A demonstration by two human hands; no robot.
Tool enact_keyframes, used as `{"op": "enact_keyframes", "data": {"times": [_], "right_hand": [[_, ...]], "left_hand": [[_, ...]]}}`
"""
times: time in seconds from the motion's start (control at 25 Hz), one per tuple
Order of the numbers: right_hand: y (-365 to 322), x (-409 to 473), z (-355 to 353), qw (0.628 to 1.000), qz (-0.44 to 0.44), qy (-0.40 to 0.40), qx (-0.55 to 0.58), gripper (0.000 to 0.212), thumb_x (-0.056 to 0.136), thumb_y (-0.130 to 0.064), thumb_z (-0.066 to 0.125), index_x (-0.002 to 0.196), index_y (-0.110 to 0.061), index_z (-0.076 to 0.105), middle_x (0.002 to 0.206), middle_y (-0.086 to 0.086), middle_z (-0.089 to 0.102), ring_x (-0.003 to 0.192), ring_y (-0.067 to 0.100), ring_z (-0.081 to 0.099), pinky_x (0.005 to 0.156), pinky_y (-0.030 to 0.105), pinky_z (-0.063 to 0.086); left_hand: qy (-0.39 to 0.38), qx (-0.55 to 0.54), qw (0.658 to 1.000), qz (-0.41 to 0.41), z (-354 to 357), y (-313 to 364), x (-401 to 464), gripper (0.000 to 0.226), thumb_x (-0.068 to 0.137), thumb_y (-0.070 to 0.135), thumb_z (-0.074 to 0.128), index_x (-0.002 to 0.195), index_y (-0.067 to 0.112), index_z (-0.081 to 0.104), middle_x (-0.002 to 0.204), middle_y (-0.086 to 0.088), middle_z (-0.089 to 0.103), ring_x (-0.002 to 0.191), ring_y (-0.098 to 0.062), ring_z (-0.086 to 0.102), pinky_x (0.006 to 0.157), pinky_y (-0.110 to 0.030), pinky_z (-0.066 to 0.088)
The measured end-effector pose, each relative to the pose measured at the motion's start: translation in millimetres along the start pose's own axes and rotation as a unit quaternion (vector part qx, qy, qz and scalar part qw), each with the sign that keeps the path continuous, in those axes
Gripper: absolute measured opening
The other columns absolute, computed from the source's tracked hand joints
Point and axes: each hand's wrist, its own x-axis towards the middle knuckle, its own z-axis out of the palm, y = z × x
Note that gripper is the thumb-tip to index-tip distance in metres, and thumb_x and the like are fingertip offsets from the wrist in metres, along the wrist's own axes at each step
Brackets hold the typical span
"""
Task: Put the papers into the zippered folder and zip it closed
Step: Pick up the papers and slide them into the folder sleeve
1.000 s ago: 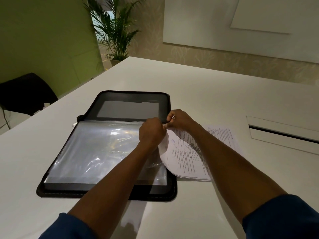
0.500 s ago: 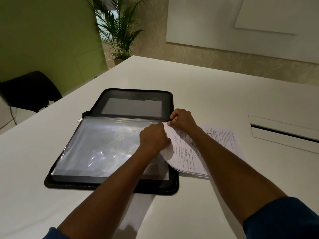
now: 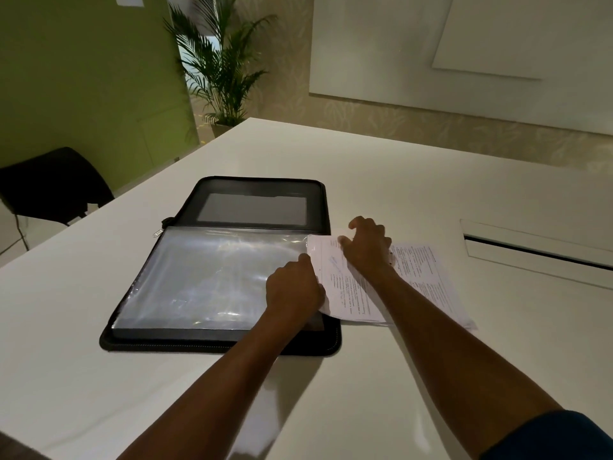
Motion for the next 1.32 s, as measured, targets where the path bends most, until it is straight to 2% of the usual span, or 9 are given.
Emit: {"op": "enact_keyframes", "data": {"times": [0.2, 0.44, 0.64, 0.8, 0.92, 1.04, 1.12, 1.2, 1.32], "right_hand": [[48.6, -26.4, -36.7, 0.981, 0.153, 0.007, -0.118, 0.049, 0.089, -0.037, 0.059, 0.127, -0.009, 0.046, 0.127, 0.017, 0.053, 0.120, 0.038, 0.047, 0.104, 0.053, 0.036], [92.3, -59.1, -63.1, 0.944, 0.295, -0.023, -0.143, 0.059, 0.086, -0.047, 0.056, 0.126, -0.007, 0.041, 0.129, 0.023, 0.048, 0.122, 0.043, 0.042, 0.106, 0.062, 0.028], [96.7, -70.6, -71.2, 0.948, 0.288, 0.002, -0.136, 0.062, 0.087, -0.045, 0.057, 0.132, -0.005, 0.040, 0.129, 0.021, 0.047, 0.121, 0.039, 0.041, 0.102, 0.052, 0.033], [88.8, -72.4, -73.6, 0.952, 0.280, 0.002, -0.123, 0.061, 0.088, -0.045, 0.057, 0.130, -0.005, 0.041, 0.128, 0.021, 0.048, 0.120, 0.038, 0.043, 0.099, 0.051, 0.035], [86.5, -74.1, -70.9, 0.954, 0.275, 0.009, -0.120, 0.059, 0.087, -0.043, 0.057, 0.129, -0.004, 0.041, 0.128, 0.021, 0.049, 0.119, 0.039, 0.044, 0.099, 0.051, 0.035], [85.6, -73.2, -69.1, 0.955, 0.281, 0.022, -0.088, 0.061, 0.088, -0.044, 0.057, 0.130, -0.003, 0.042, 0.128, 0.021, 0.052, 0.120, 0.040, 0.046, 0.100, 0.051, 0.035], [86.6, -72.0, -69.2, 0.954, 0.291, 0.027, -0.065, 0.060, 0.088, -0.045, 0.057, 0.128, -0.002, 0.046, 0.126, 0.021, 0.055, 0.119, 0.040, 0.048, 0.101, 0.051, 0.034], [88.2, -71.9, -69.0, 0.954, 0.293, 0.029, -0.059, 0.054, 0.089, -0.045, 0.055, 0.121, -0.002, 0.052, 0.121, 0.021, 0.059, 0.116, 0.039, 0.050, 0.100, 0.050, 0.035], [85.7, -73.2, -67.8, 0.959, 0.278, 0.018, -0.060, 0.045, 0.089, -0.043, 0.053, 0.111, -0.003, 0.059, 0.114, 0.018, 0.062, 0.110, 0.037, 0.053, 0.098, 0.049, 0.038]], "left_hand": [[0.029, 0.011, 0.999, 0.035, 5.5, 5.5, -20.5, 0.029, 0.095, 0.034, 0.055, 0.113, 0.012, 0.053, 0.099, -0.003, 0.069, 0.077, -0.018, 0.067, 0.058, -0.024, 0.040], [0.015, -0.003, 0.999, 0.039, 5.3, 17.3, -35.2, 0.025, 0.097, 0.030, 0.053, 0.112, 0.010, 0.056, 0.104, -0.005, 0.068, 0.086, -0.019, 0.067, 0.062, -0.022, 0.042], [-0.005, -0.025, 0.999, 0.022, -0.2, 14.2, -41.6, 0.019, 0.094, 0.025, 0.062, 0.103, 0.009, 0.062, 0.105, -0.007, 0.070, 0.088, -0.022, 0.070, 0.067, -0.024, 0.052], [-0.034, -0.080, 0.996, 0.023, -4.0, 5.1, -37.4, 0.018, 0.093, 0.024, 0.062, 0.101, 0.009, 0.065, 0.106, -0.007, 0.071, 0.081, -0.020, 0.068, 0.060, -0.019, 0.046], [-0.074, -0.105, 0.991, 0.027, -6.3, -5.0, -31.6, 0.019, 0.091, 0.027, 0.066, 0.101, 0.010, 0.066, 0.109, -0.006, 0.070, 0.076, -0.016, 0.066, 0.065, -0.020, 0.053], [-0.045, -0.095, 0.994, 0.041, -11.7, -15.7, -25.8, 0.018, 0.091, 0.032, 0.064, 0.099, 0.016, 0.067, 0.108, -0.002, 0.071, 0.077, -0.011, 0.064, 0.067, -0.019, 0.052], [0.022, -0.084, 0.995, 0.047, -14.9, -25.8, -19.7, 0.021, 0.094, 0.035, 0.059, 0.107, 0.020, 0.066, 0.111, 0.000, 0.070, 0.086, -0.012, 0.063, 0.075, -0.020, 0.049], [0.052, -0.062, 0.994, 0.070, -14.7, -38.3, -11.9, 0.031, 0.096, 0.037, 0.055, 0.122, 0.021, 0.061, 0.124, -0.002, 0.065, 0.106, -0.018, 0.061, 0.090, -0.030, 0.049], [-0.013, 0.022, 0.995, 0.095, -9.7, -53.7, -4.3, 0.050, 0.100, 0.041, 0.043, 0.145, 0.019, 0.040, 0.153, -0.006, 0.040, 0.140, -0.028, 0.037, 0.113, -0.047, 0.032]]}}
